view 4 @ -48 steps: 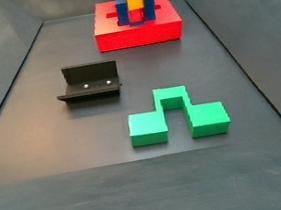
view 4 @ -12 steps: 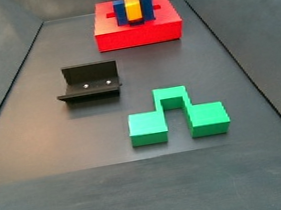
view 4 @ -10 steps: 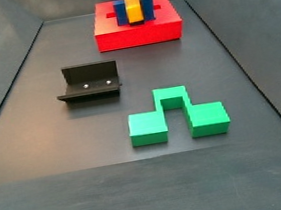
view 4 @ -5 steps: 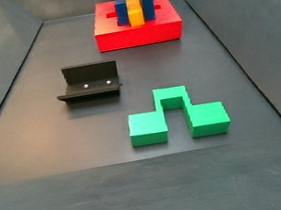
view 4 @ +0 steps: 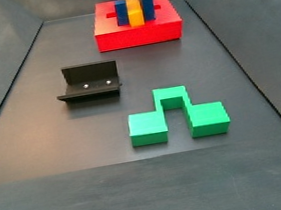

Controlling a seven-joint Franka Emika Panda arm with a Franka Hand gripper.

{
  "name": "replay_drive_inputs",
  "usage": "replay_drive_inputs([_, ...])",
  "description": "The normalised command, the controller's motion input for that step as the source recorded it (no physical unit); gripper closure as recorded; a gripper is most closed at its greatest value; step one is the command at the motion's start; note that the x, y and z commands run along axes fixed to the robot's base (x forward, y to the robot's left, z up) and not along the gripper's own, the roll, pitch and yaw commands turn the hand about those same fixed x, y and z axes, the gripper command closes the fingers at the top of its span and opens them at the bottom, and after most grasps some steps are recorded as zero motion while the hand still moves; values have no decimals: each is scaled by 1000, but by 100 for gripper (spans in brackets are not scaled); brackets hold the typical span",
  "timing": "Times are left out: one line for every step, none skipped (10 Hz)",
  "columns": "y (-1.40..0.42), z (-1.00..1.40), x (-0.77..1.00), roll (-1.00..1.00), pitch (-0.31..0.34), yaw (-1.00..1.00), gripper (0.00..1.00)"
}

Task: Pick up the yellow object. Move up. Move to above the board. Insert the yellow object.
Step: Insert the yellow object.

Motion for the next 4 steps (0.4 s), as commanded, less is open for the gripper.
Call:
replay_drive_inputs([74, -194, 120, 9, 20, 14, 100])
replay_drive_inputs([0, 0, 0, 7, 0, 0, 100])
replay_drive_inputs([0, 0, 0, 41, 0, 0, 100])
replay_drive_inputs([0, 0, 0, 29, 0, 0, 100])
